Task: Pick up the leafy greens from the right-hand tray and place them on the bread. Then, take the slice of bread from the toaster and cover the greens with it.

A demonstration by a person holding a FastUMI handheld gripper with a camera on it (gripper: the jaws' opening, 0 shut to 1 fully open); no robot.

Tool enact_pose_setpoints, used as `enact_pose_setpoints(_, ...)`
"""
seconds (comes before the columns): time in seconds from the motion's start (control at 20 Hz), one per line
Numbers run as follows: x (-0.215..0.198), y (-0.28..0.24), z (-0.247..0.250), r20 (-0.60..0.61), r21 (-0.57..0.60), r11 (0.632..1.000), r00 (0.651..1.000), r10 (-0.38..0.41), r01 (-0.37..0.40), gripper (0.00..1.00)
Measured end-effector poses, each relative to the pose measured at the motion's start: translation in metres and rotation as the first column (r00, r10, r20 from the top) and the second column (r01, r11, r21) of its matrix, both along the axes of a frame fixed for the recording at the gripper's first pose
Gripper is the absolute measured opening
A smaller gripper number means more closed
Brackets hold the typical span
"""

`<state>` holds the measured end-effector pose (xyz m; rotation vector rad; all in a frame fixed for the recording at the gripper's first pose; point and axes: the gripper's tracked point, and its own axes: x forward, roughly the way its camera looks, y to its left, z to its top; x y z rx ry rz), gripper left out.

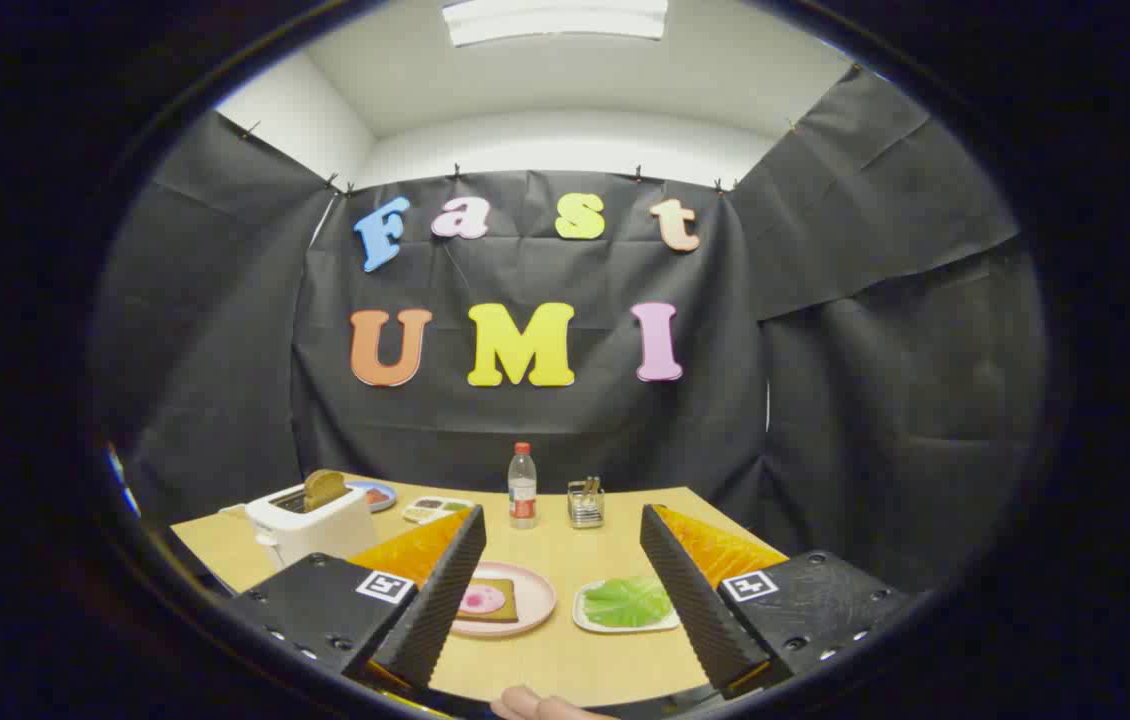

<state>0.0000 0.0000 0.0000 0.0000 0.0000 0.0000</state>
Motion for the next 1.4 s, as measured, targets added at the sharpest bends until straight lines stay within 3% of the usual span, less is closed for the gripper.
enact_pose_setpoints(1.0, 0.007, -0.016, -0.015, -0.082, 0.031, 0.999, 0.996, -0.02, 0.023, 0.96)
enact_pose_setpoints(1.4, 0.029, -0.031, -0.012, -0.106, 0.019, 0.999, 0.994, -0.032, 0.035, 0.96)
